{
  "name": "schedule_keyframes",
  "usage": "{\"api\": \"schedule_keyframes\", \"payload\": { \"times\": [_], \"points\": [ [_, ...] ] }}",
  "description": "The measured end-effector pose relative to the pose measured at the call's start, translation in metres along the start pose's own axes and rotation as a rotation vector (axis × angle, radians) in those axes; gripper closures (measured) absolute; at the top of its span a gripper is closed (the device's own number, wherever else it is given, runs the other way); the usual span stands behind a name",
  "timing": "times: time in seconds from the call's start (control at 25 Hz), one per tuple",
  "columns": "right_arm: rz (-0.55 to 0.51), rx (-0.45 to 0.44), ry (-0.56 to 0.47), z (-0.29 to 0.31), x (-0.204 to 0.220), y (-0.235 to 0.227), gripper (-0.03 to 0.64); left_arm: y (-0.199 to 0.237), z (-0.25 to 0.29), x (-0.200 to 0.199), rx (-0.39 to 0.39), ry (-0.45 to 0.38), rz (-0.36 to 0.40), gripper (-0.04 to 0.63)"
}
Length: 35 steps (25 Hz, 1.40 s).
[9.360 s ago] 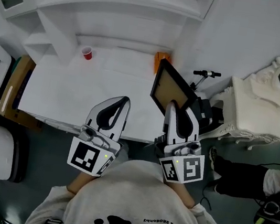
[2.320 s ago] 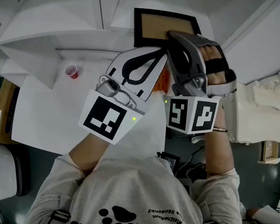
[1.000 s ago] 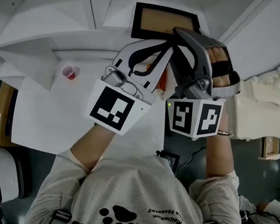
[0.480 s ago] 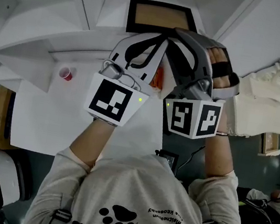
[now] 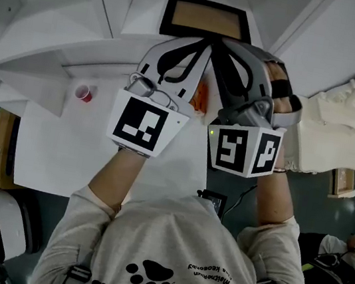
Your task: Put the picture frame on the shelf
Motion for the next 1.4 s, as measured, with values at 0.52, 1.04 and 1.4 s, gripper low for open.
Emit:
{"api": "schedule_keyframes", "payload": {
  "times": [0.52, 1.04, 1.4],
  "points": [
    [0.051, 0.024, 0.040, -0.005, 0.004, 0.001, 0.575, 0.000, 0.005, 0.003, -0.002, -0.010, -0.001, 0.575],
    [0.279, 0.098, 0.079, 0.005, 0.019, -0.018, 0.581, 0.006, 0.004, 0.000, -0.012, 0.012, 0.002, 0.575],
    [0.536, 0.255, -0.027, -0.019, 0.004, -0.016, 0.580, -0.015, -0.015, -0.013, -0.008, 0.059, 0.030, 0.575]
  ]
}}
Point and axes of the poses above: the fingertips, and each gripper's own axes: z forward along the fingers, y to its left, x out of its underside, the point moved 5 cm from there along -z, backward along the fingers, and after that the axes turned 14 degrees about -y, right-handed, at the moved point
